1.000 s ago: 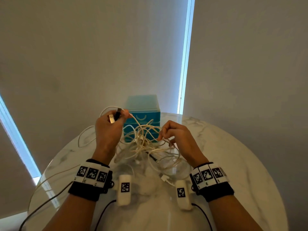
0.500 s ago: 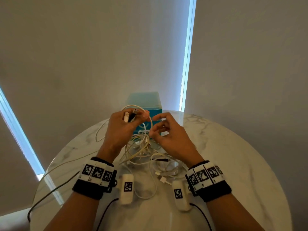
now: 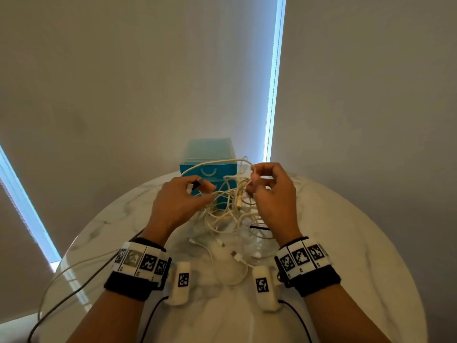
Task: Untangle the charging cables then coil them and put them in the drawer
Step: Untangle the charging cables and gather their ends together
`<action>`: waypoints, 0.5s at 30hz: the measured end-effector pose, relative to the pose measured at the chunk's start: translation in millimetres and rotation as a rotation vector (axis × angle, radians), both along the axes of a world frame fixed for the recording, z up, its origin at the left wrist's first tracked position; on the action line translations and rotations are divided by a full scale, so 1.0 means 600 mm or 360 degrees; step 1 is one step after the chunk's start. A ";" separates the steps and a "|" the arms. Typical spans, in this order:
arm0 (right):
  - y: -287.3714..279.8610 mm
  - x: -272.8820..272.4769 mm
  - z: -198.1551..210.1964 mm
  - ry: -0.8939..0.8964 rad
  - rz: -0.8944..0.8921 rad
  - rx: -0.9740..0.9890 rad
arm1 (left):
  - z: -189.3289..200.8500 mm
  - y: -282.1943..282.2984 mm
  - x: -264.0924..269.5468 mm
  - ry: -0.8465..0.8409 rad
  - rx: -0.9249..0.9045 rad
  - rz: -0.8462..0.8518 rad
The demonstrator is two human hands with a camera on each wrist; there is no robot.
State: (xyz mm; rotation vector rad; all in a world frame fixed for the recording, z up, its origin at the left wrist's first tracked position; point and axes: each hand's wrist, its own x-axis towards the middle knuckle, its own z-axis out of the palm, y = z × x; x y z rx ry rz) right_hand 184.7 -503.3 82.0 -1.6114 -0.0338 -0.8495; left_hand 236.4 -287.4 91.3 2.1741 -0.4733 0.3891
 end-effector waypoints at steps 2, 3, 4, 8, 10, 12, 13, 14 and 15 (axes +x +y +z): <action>-0.007 -0.001 0.002 0.0050 0.0082 0.0090 | -0.005 0.008 0.008 0.0006 -0.0001 0.0110; -0.007 0.000 0.001 0.0109 0.0133 0.0102 | -0.007 0.007 0.008 -0.0012 0.0004 0.0128; -0.006 0.002 -0.002 0.0171 0.0159 0.0086 | -0.008 0.003 0.008 -0.0042 -0.0006 0.0120; 0.001 0.002 -0.012 0.0259 0.0165 -0.0010 | -0.006 -0.030 -0.008 -0.0089 -0.0107 -0.0180; 0.001 -0.002 -0.008 0.0227 0.0155 -0.0069 | -0.012 -0.044 -0.018 -0.0057 0.0001 -0.0329; 0.002 -0.006 -0.003 0.0175 0.0160 -0.0079 | -0.014 -0.047 -0.020 -0.0026 -0.0001 -0.0364; 0.002 -0.008 0.000 0.0150 0.0173 -0.0039 | -0.013 -0.047 -0.020 -0.0022 -0.0020 -0.0360; 0.002 -0.008 0.002 0.0131 0.0189 0.0014 | -0.011 -0.048 -0.021 -0.0024 -0.0037 -0.0352; 0.001 -0.008 0.004 0.0117 0.0201 0.0058 | -0.009 -0.048 -0.023 -0.0019 -0.0044 -0.0340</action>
